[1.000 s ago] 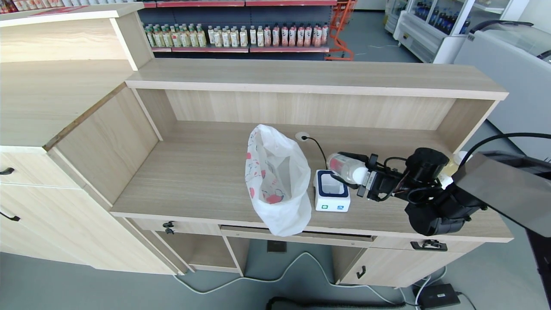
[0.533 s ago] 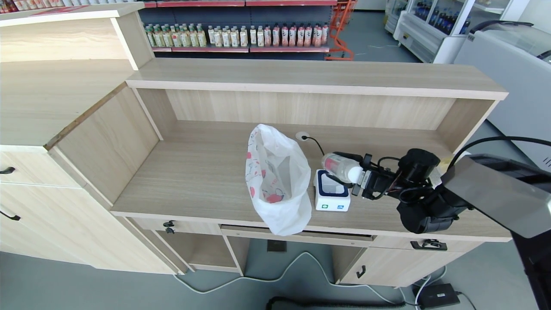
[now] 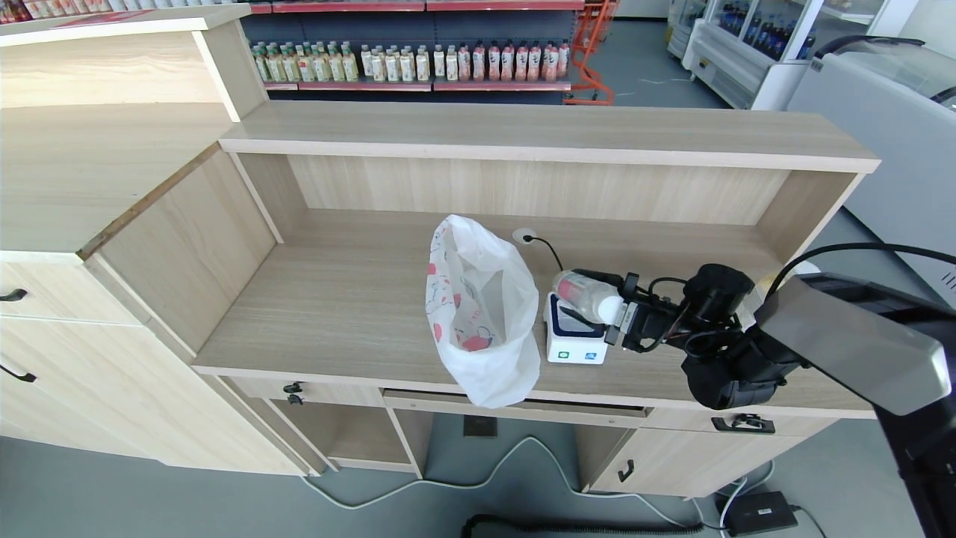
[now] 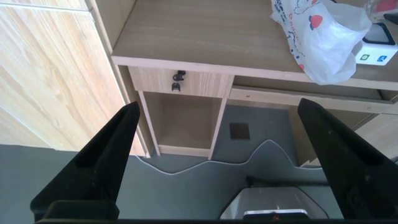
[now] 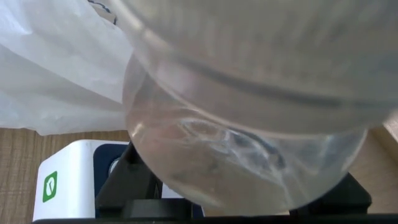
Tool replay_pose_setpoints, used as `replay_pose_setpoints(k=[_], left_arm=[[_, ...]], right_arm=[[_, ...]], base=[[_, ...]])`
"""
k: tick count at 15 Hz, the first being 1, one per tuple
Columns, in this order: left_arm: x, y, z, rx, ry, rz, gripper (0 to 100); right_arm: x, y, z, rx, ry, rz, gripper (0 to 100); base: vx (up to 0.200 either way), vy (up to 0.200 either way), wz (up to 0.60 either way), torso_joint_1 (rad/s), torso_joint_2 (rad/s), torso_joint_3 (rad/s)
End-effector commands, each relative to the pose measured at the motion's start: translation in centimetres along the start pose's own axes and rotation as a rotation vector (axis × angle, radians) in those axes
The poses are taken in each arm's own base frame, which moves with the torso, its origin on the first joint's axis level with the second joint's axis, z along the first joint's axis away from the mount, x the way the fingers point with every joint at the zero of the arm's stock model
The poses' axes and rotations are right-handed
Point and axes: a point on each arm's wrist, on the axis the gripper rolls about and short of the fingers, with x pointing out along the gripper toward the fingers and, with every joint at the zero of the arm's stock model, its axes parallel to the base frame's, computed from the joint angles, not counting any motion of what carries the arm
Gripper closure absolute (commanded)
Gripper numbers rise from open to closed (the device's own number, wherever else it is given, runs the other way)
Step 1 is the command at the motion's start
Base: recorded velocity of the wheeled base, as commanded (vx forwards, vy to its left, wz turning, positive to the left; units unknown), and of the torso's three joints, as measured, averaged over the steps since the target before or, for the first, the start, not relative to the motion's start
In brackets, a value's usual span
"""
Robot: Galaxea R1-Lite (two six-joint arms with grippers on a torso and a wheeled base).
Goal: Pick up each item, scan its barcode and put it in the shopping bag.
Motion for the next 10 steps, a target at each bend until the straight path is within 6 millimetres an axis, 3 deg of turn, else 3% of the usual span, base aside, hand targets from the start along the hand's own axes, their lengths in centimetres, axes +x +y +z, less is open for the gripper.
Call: replay_pose_setpoints(k=[1, 2, 6, 9, 10], left_arm=[[0.0, 0.0, 0.0, -0.001, 0.000, 0.000, 0], [0.0, 0.0, 0.0, -0.001, 0.000, 0.000, 0], [0.0, 0.0, 0.0, -0.001, 0.000, 0.000, 0], [0.0, 0.0, 0.0, -0.001, 0.000, 0.000, 0], [0.0, 0.0, 0.0, -0.001, 0.000, 0.000, 0]], right_arm=[[0.0, -0.3, 0.2, 0.005, -0.001, -0.003, 100], [-0.1, -0.9, 0.4, 0.023, -0.003, -0.012, 100], [-2.3, -7.4, 3.6, 0.178, -0.013, -0.107, 100], [-6.6, -14.0, 8.0, 0.395, 0.051, -0.288, 100], [-7.8, -14.7, 8.7, 0.449, 0.102, -0.347, 100]], base=[[0.000, 0.000, 0.00, 0.000, 0.00, 0.000], [0.000, 0.000, 0.00, 0.000, 0.00, 0.000], [0.000, 0.000, 0.00, 0.000, 0.00, 0.000], [0.000, 0.000, 0.00, 0.000, 0.00, 0.000], [0.000, 0.000, 0.00, 0.000, 0.00, 0.000]])
